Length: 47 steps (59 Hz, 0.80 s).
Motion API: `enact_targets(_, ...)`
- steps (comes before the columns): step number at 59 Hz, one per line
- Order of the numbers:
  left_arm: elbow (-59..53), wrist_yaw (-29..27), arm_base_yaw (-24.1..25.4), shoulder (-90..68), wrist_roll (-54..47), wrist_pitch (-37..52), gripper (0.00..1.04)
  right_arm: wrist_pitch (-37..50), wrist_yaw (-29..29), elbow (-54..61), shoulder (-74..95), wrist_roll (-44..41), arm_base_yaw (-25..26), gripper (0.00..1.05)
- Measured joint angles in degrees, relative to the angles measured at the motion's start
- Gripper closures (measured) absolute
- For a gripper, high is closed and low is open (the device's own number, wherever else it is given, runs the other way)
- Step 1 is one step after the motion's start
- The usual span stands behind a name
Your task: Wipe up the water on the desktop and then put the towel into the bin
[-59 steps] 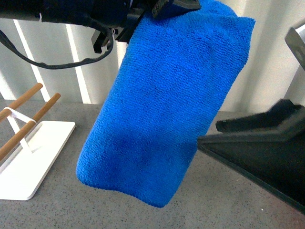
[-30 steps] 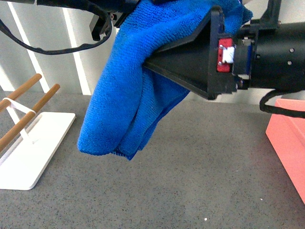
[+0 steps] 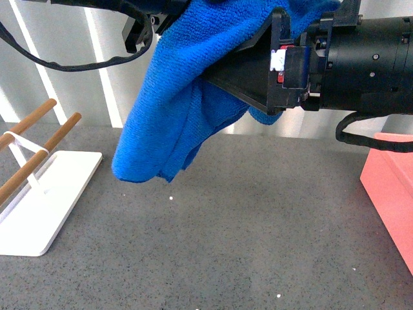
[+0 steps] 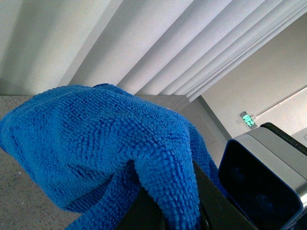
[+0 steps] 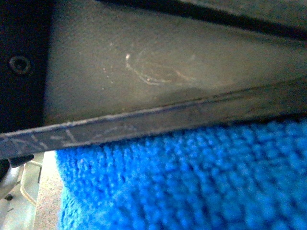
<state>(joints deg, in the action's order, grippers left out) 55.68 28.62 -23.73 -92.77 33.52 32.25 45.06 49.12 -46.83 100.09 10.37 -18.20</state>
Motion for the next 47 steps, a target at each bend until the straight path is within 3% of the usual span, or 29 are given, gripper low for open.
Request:
enact_targets(3, 0.00, 0.00, 0.00, 0.00, 0.04, 0.00, 0.99, 0.87, -0.39, 0.48, 0.00, 0.26, 0.07, 0.83)
enact_targets(11, 0.00, 0.07, -0.02, 0.00, 0.02, 0.00, 0.77, 1.73, -0.46, 1.77, -0.35, 0.44, 0.37, 1.00)
enact_targets(27, 0.00, 0.42, -0.07, 0.00, 0.02, 0.00, 0.19, 0.22, -0.02, 4.90, -3.45, -1.92, 0.98, 1.00)
enact_targets(33, 0.00, 0.15, -0.07, 0.00, 0.00, -0.02, 0.06, -0.44, -0.13, 5.46, -3.67, -3.10, 1.03, 1.00)
enact_targets(47, 0.00, 0.22, -0.07, 0.00, 0.00, -0.02, 0.07, -0.57, -0.33, 6.54, -3.74, -4.61, 1.03, 1.00)
